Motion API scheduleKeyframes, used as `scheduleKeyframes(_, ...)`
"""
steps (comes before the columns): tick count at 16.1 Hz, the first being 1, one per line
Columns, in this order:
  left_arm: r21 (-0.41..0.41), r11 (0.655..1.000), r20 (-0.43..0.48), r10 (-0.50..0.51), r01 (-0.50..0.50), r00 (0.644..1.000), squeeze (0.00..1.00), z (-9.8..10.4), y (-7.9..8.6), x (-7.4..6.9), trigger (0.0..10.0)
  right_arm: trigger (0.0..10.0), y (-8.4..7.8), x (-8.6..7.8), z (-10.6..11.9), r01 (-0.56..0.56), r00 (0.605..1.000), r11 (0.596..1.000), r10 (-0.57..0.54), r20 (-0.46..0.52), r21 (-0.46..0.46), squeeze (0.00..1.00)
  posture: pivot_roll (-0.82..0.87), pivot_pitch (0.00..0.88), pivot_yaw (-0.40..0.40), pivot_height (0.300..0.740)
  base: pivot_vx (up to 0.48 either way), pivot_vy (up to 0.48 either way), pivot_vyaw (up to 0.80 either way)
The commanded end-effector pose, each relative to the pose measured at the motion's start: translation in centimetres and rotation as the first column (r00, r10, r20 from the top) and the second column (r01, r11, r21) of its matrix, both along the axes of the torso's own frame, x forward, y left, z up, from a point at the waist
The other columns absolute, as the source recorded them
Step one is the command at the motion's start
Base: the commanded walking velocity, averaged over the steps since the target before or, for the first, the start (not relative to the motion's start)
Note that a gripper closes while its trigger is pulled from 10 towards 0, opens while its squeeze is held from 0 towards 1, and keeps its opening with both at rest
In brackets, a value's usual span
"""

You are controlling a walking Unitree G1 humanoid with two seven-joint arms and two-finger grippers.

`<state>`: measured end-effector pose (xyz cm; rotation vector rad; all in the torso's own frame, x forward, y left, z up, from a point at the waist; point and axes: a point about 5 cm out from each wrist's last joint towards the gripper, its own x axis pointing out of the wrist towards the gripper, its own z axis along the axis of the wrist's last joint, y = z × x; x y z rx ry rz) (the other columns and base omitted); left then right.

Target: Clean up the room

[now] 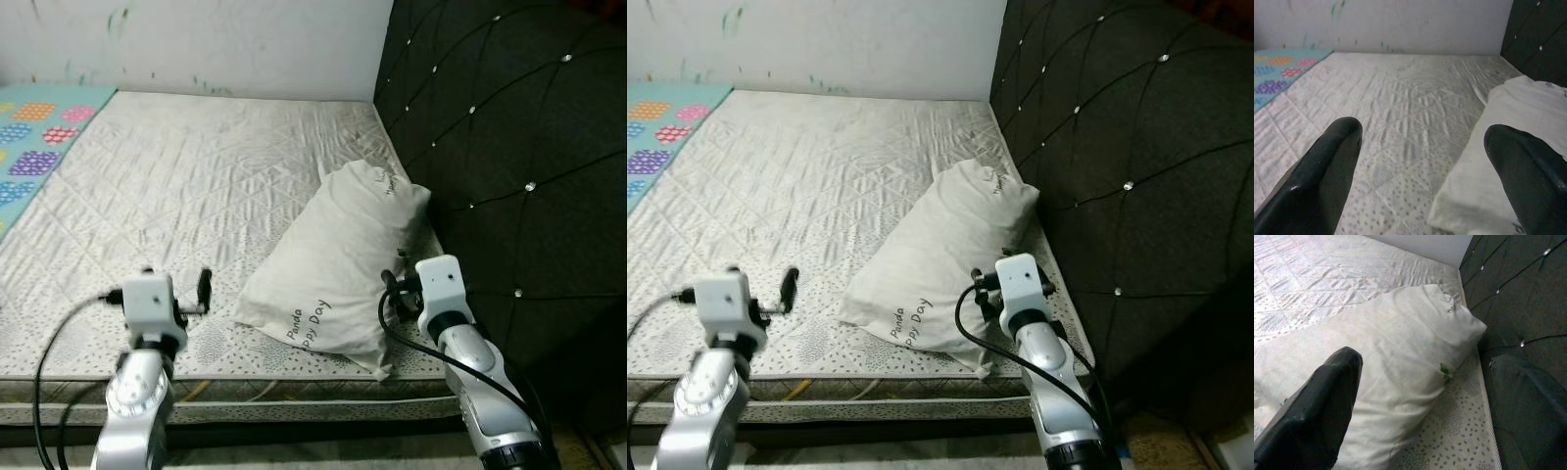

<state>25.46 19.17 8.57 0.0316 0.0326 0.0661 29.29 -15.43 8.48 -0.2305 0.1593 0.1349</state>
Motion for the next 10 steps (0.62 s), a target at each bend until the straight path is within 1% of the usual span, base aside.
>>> scheduleKeyframes(1,0.003,1.000,0.011,-0.004,0.004,1.000,0.00,0.4,-0.3,-0.1,10.0,10.0,-0.6,-0.2,-0.1,0.010,1.000,1.000,-0.010,-0.010,0.005,0.00,-0.17,0.000,-0.036,0.740,0.000,0.000,0.00)
scheduleKeyframes(4,-0.006,1.000,0.007,0.024,-0.024,1.000,0.00,0.3,-0.3,-0.2,10.0,10.0,-0.6,-0.2,0.3,-0.021,1.000,1.000,0.021,-0.010,0.011,0.00,-0.17,0.000,-0.046,0.740,0.000,0.000,0.00)
scheduleKeyframes(6,-0.006,1.000,0.012,0.024,-0.024,1.000,0.00,0.6,-0.2,0.0,10.0,10.0,-0.5,0.3,0.9,0.004,0.999,1.000,-0.002,0.038,-0.029,0.00,-0.17,0.000,-0.040,0.740,0.000,0.000,0.00)
scheduleKeyframes(7,-0.007,1.000,0.014,0.019,-0.019,1.000,0.00,0.9,-0.2,0.2,10.0,10.0,-0.1,0.5,1.4,-0.016,0.998,0.999,0.014,0.054,0.043,0.00,-0.16,0.000,-0.035,0.740,0.000,0.000,0.00)
scheduleKeyframes(8,-0.005,1.000,0.014,0.016,-0.016,1.000,0.00,1.1,-0.1,0.4,10.0,10.0,0.3,0.5,1.7,-0.023,0.998,0.995,0.018,0.054,0.096,0.00,-0.17,0.000,-0.029,0.740,0.000,0.000,0.00)
scheduleKeyframes(9,0.006,1.000,0.022,0.014,-0.014,1.000,0.00,1.5,0.0,0.6,10.0,10.0,0.4,0.4,1.9,-0.018,0.998,0.998,0.014,0.061,0.052,0.00,-0.16,0.000,-0.020,0.740,0.000,0.000,0.00)
scheduleKeyframes(10,-0.004,1.000,0.028,0.011,-0.011,1.000,0.00,1.8,0.0,0.8,10.0,10.0,0.9,0.3,2.0,-0.024,0.999,0.996,0.020,0.050,0.085,0.00,-0.17,0.000,-0.012,0.740,0.000,0.000,0.00)
